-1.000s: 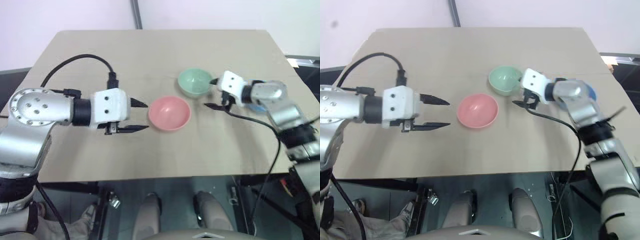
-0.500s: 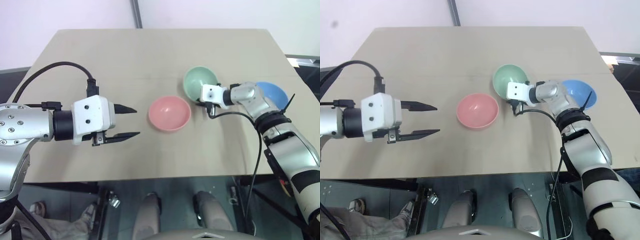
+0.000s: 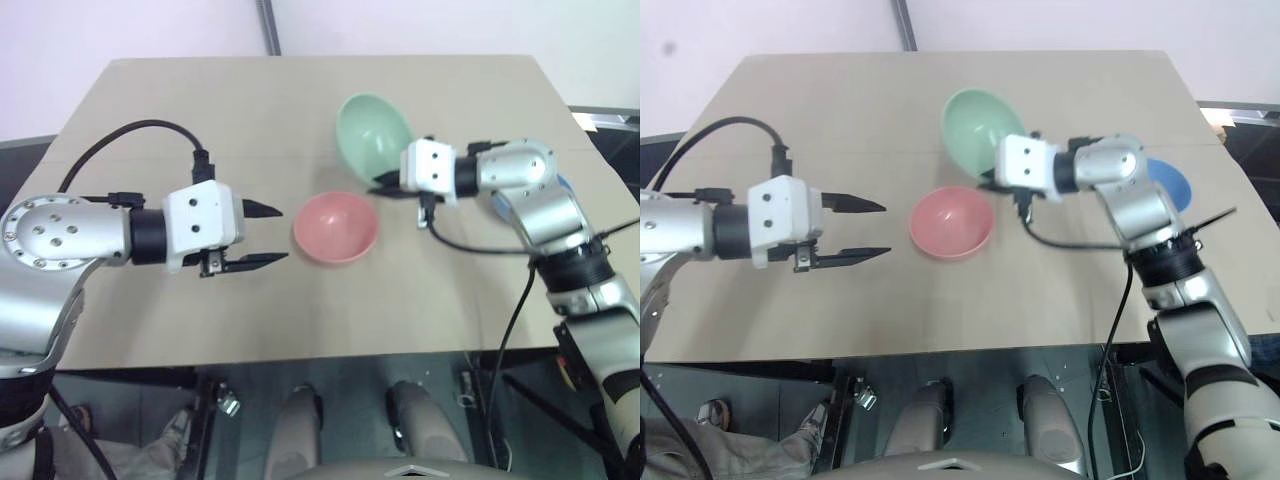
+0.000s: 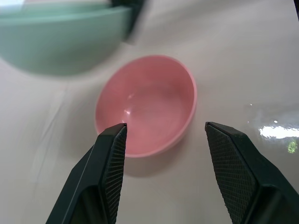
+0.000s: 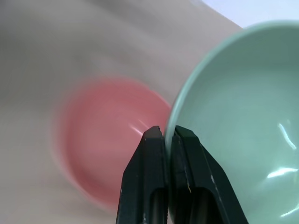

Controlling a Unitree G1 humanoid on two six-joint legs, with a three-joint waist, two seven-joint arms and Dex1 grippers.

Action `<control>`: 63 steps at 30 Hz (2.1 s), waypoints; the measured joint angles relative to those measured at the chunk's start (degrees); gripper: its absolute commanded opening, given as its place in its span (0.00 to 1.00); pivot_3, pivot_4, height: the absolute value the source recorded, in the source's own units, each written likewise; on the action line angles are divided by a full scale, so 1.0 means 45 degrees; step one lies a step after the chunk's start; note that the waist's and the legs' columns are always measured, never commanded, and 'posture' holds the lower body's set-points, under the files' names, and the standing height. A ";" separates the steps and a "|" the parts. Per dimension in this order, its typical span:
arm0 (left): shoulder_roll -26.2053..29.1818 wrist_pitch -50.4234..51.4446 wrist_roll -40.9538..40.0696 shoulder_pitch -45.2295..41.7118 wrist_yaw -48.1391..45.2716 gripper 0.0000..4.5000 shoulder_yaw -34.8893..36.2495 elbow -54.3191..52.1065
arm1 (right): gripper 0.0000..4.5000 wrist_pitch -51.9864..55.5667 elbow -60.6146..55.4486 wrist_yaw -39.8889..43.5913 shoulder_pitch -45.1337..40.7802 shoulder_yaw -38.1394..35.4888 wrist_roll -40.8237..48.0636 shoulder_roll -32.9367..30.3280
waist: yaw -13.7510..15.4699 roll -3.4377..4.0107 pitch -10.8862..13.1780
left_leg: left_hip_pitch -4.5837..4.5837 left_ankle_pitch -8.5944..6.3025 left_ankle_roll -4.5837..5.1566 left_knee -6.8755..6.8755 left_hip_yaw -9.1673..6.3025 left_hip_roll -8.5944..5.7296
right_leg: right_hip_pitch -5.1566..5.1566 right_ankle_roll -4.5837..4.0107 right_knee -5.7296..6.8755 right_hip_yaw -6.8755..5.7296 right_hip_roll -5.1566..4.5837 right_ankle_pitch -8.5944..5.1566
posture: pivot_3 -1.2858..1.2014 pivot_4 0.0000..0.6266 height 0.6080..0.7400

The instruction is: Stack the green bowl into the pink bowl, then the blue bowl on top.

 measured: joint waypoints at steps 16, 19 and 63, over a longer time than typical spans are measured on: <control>-0.0348 -0.0424 -0.0113 -0.1240 -0.0422 0.63 -0.0898 0.0668 | 0.63 0.4097 -0.2671 -0.2536 0.1599 -0.2980 0.0306 -0.2185 | 0.0557 -0.0007 -0.0002 | -0.0043 -0.0001 0.0000 0.0018 -0.0002 -0.0002 | -0.0019 0.0001 -0.0028 -0.0016 -0.0004 -0.0004 | 0.52 0.24 1.00; -0.0671 -0.0326 -0.0582 -0.1925 -0.0846 0.63 -0.1345 0.1054 | 0.63 0.4969 -0.2673 -0.2551 0.3285 -0.4165 0.0045 -0.4510 | 0.0626 -0.0010 -0.0003 | -0.0044 -0.0001 0.0001 0.0027 0.0004 -0.0010 | -0.0018 0.0001 -0.0027 -0.0011 -0.0009 -0.0005 | 0.52 0.24 1.00; -0.0806 -0.0022 -0.0798 -0.0749 -0.0624 0.63 -0.0775 0.1218 | 0.56 0.3436 -0.2686 -0.2666 0.1393 -0.0041 0.1440 -0.0055 | 0.0457 -0.0015 0.0001 | -0.0075 0.0000 0.0000 0.0035 0.0006 0.0000 | -0.0060 0.0007 -0.0007 0.0001 0.0000 -0.0004 | 0.52 0.24 1.00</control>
